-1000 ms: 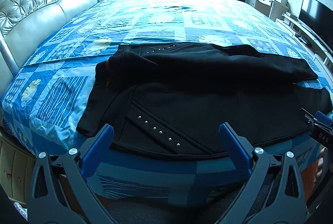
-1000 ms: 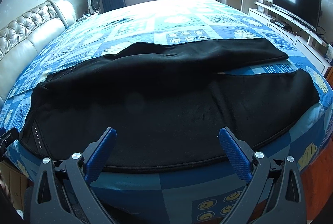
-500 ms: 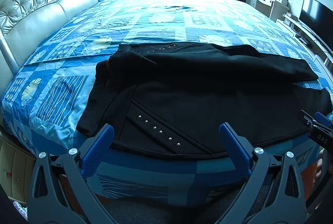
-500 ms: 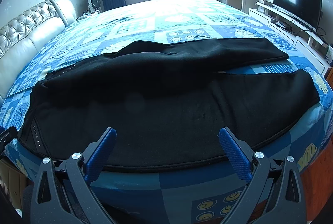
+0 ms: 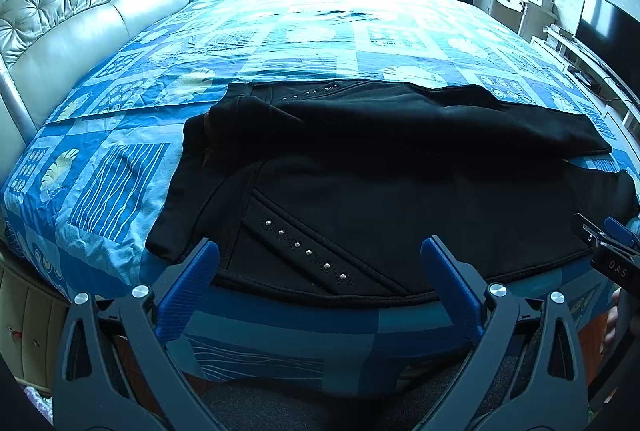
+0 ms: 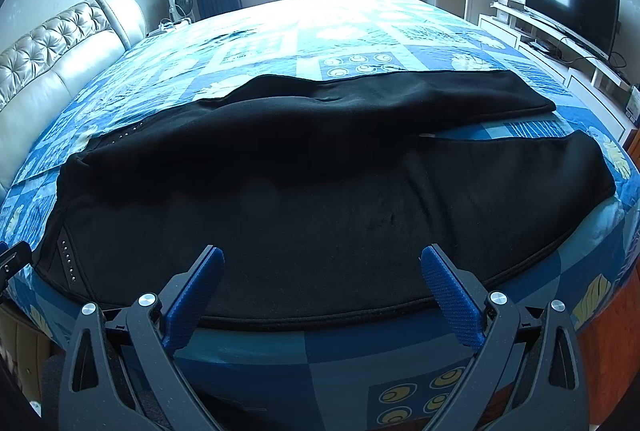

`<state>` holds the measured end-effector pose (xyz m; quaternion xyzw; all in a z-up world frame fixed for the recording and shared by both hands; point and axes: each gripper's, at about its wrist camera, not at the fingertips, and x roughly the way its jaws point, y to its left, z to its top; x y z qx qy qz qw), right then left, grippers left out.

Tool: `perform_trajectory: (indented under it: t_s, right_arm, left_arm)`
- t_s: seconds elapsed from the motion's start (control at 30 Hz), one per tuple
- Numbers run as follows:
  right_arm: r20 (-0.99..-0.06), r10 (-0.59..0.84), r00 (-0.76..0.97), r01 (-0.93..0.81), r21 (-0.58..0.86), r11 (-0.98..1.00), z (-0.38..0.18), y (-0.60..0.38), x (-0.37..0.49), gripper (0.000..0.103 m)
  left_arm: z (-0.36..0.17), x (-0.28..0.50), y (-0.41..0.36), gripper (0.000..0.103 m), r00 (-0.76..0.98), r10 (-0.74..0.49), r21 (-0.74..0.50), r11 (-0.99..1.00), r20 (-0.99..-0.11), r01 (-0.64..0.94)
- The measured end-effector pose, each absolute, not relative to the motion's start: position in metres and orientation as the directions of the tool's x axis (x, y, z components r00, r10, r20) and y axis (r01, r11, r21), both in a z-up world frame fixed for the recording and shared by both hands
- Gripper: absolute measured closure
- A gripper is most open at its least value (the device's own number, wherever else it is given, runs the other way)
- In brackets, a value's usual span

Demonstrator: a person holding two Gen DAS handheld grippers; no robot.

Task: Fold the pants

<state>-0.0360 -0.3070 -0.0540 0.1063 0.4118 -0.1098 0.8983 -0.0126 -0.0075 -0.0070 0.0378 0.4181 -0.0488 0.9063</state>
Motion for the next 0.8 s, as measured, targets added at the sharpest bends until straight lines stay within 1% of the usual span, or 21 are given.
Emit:
perform_trajectory:
  t_s: [0.8]
  right_arm:
    - [-0.768, -0.109, 0.631, 0.28, 0.095, 0.955, -0.0575, -0.303, -0.0349, 0.005]
  left_arm:
    - [-0.0077, -0.0126, -0.0069, 0.002, 0.643, -0.054, 0.027, 0.993, -0.764, 0.116]
